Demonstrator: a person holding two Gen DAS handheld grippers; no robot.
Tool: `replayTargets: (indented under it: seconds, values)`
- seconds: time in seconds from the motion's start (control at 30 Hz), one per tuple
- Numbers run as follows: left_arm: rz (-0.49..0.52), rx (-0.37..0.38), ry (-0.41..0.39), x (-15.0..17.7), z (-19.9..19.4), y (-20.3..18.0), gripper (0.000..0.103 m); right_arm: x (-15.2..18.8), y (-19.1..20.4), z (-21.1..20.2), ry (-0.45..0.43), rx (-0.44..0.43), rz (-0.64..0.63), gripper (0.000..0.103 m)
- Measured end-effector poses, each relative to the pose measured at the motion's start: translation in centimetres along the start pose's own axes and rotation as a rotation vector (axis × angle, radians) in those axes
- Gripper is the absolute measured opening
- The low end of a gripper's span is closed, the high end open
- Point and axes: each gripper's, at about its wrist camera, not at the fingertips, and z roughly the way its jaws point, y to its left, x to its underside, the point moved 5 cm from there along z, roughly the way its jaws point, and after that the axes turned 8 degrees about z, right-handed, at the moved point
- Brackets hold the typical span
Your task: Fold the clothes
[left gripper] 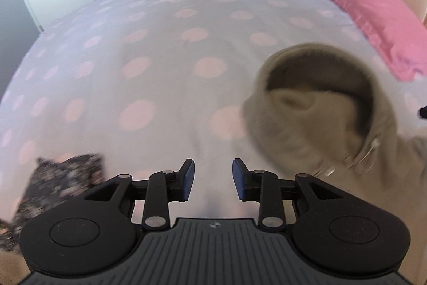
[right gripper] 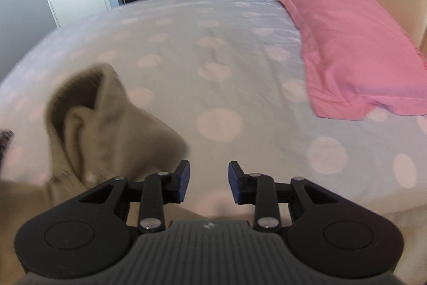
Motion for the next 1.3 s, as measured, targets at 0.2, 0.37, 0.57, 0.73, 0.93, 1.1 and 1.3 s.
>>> replayTargets:
  seconds: [0.2,0.37,0.57,0.73,0.93,1.1,1.3]
  values:
    - [0.103,-0.098,0.121,6.3,-1.9,5.5,0.043,3.2,-7.0,-0.2,0.075,0.109,0.072,0.042]
    - [0.092,-0.187,0.122,9.9,-6.1,10.2,0.044,6.7,-10.5,-2.9,0.096,0.142,0.126,0.045]
    - [-0.030,-0.290,0.062,11.1,-13.1,15.4,0.049,11.4,-12.0,-6.4,0.138,0.135,0.183,0.046]
    - [-0.157,-0.399,0.074,13.4,-16.7,19.1,0.050,14.0,-11.7,-9.7,0.155,0.069,0.283,0.047]
    - [-0.466,-0.280,0.026,16.8,-21.0,20.7,0.050,14.7,-9.1,-13.4,0.095,0.046,0.192,0.051]
    - [-0.603,-0.159,0.030,18.8,-21.3,20.3,0.048,14.8,-7.7,-15.6,0.067,-0.004,0.217,0.051]
    - [-0.797,-0.129,-0.058,19.1,-19.9,22.3,0.050,15.6,-5.6,-17.5,0.045,-0.028,0.193,0.051]
